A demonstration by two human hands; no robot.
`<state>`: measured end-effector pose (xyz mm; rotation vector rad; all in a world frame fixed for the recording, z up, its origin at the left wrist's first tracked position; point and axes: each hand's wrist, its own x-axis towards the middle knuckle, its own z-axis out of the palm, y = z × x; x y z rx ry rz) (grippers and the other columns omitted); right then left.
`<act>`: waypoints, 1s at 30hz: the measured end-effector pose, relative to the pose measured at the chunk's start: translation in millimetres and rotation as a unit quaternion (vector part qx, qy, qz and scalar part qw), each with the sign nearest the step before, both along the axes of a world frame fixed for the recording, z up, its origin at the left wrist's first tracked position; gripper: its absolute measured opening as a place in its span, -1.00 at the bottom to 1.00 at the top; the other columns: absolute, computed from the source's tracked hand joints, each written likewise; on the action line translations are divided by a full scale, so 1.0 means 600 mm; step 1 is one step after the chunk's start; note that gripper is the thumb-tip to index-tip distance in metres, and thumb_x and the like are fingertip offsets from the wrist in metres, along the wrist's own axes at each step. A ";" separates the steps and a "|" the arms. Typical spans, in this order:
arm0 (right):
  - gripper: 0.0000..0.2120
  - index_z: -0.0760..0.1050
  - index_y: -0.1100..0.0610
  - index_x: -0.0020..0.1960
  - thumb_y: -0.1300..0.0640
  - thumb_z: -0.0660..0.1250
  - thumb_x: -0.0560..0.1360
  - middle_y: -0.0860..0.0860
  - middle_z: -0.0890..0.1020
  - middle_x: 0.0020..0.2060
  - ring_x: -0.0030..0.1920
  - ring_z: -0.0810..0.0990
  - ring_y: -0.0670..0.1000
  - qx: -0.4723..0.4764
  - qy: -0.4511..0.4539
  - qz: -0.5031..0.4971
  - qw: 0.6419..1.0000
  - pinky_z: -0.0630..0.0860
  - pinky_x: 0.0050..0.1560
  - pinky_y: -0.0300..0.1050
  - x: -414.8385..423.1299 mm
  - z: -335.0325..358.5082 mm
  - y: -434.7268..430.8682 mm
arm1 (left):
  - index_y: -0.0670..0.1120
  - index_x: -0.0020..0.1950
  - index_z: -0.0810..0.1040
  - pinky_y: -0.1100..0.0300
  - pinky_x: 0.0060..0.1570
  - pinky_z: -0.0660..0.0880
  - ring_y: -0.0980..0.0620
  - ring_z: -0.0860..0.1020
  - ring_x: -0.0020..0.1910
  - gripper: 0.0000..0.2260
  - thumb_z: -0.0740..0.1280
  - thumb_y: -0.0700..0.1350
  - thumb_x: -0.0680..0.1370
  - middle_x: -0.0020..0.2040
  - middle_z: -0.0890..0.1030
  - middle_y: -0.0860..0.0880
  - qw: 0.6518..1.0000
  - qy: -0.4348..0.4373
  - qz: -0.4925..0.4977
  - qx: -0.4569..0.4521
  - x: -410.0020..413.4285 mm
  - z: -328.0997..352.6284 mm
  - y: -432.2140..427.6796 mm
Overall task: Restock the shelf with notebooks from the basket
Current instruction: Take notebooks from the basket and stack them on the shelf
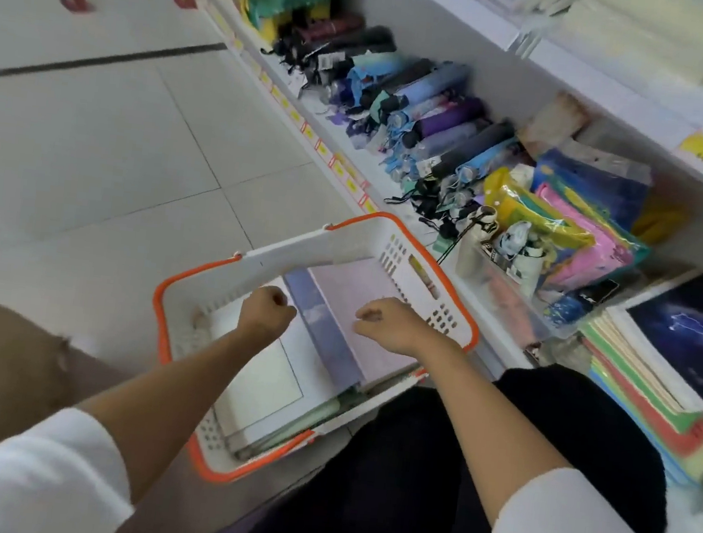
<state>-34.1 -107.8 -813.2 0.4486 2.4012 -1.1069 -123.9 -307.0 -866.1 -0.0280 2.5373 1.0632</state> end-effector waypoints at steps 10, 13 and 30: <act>-0.55 0.34 0.25 0.44 0.11 0.24 0.60 0.17 0.40 0.41 0.37 0.41 0.18 -0.008 -0.084 0.021 0.996 0.34 0.39 0.03 -0.010 -0.072 -0.050 | -0.31 0.34 0.37 0.00 0.14 0.48 -0.26 0.51 0.20 -0.64 0.24 -0.26 0.55 0.25 0.48 -0.30 0.969 -0.198 -0.002 -0.145 0.066 -0.124 -0.115; -0.56 0.32 0.17 0.46 0.10 0.23 0.61 0.12 0.38 0.43 0.38 0.39 0.14 -0.030 -0.095 0.026 0.995 0.34 0.40 0.04 -0.011 -0.087 -0.070 | -0.22 0.29 0.42 0.02 0.26 0.41 -0.21 0.46 0.23 -0.61 0.34 -0.09 0.52 0.26 0.47 -0.25 0.963 -0.173 -0.018 -0.207 0.070 -0.121 -0.106; -0.16 -0.16 0.08 0.59 0.18 0.33 0.52 0.10 0.08 0.53 0.51 0.12 0.17 0.005 -0.141 0.002 0.990 0.22 0.46 0.12 -0.015 -0.146 -0.088 | -0.11 0.43 0.29 0.02 0.00 0.52 -0.15 0.51 0.06 -0.44 0.37 -0.33 0.47 0.27 0.47 -0.20 0.947 -0.182 0.231 0.126 0.069 -0.134 -0.015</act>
